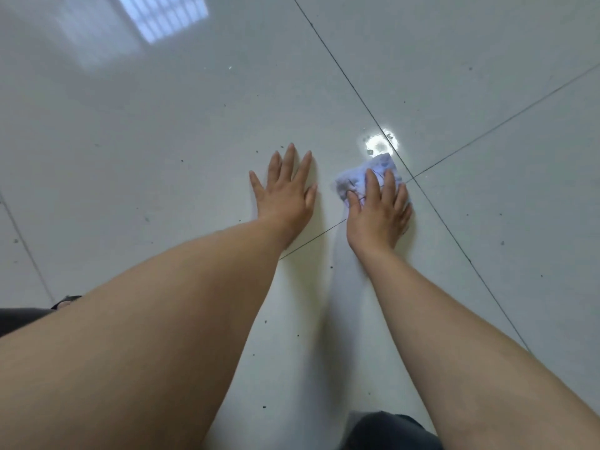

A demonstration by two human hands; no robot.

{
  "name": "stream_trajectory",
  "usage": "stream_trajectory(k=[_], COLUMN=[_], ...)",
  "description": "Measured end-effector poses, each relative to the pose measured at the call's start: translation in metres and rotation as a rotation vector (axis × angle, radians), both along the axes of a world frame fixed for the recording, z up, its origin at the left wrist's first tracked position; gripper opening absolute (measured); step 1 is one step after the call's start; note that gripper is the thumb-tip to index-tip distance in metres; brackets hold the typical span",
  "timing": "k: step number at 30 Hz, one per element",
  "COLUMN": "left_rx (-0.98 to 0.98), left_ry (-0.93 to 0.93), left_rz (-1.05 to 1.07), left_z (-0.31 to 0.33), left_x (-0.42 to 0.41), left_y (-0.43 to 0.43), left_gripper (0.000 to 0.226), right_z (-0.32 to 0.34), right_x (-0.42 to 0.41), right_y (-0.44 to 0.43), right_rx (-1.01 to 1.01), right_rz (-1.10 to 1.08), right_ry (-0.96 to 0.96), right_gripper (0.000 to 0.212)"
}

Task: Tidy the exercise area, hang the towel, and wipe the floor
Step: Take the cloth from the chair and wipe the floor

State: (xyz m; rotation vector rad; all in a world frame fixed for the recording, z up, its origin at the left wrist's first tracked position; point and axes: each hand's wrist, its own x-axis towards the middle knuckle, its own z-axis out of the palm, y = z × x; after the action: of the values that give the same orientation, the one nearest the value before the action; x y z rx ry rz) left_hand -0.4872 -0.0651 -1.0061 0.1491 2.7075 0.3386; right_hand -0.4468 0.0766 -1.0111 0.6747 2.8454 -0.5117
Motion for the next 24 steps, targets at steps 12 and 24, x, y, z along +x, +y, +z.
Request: stream_trajectory(k=[12, 24], left_rx=[-0.013, -0.038], left_ry=[0.152, 0.186], left_rz=[-0.107, -0.101], left_z=[-0.017, -0.018], left_x=[-0.049, -0.051], left_y=[-0.002, 0.0], left_gripper=[0.056, 0.056], right_z=[-0.008, -0.009], right_x=[-0.046, -0.112], right_y=[0.013, 0.021], right_rx=[-0.002, -0.004], right_rz=[0.096, 0.017], right_ry=[0.111, 0.085], right_gripper=[0.046, 0.043])
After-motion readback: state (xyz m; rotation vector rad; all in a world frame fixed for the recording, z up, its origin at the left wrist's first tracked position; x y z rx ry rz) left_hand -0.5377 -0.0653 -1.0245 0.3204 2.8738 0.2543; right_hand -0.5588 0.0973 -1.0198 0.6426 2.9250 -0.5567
